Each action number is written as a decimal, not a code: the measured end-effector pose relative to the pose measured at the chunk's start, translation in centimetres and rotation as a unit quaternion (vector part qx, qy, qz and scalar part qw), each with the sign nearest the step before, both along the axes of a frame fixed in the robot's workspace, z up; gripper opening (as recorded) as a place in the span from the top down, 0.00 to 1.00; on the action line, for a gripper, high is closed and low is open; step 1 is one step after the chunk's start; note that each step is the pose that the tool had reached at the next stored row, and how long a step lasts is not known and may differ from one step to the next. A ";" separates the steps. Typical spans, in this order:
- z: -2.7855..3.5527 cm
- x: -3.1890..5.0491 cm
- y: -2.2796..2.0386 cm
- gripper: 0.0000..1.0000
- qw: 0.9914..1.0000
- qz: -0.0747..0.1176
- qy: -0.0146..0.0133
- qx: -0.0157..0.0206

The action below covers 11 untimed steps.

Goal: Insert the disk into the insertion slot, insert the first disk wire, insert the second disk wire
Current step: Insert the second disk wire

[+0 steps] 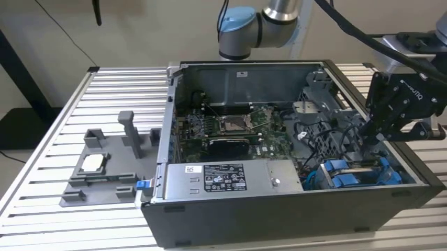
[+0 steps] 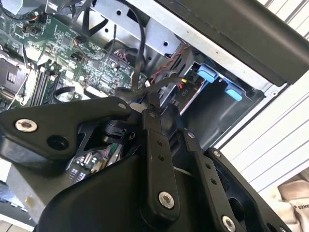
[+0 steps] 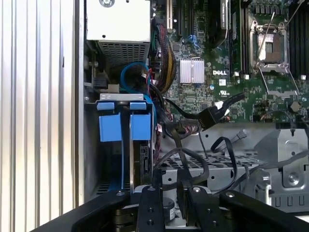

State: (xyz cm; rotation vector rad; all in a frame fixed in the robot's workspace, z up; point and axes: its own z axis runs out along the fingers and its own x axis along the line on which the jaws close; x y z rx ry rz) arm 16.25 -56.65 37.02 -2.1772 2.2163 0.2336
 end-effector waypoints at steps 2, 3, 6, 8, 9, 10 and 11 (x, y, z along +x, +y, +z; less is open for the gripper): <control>0.16 -0.06 0.01 0.73 1.000 0.000 0.000 0.000; 0.16 -0.06 0.00 0.73 1.000 0.000 0.000 0.000; 0.17 -0.11 0.08 0.73 1.000 0.000 0.000 0.000; 0.18 -0.22 0.44 0.73 1.000 0.000 -0.001 0.000; 0.19 -0.27 0.65 0.73 1.000 0.000 -0.002 0.000; 0.24 -0.30 0.81 0.73 1.000 0.000 -0.002 0.000; 0.34 -0.35 0.95 0.73 1.000 0.000 -0.003 0.000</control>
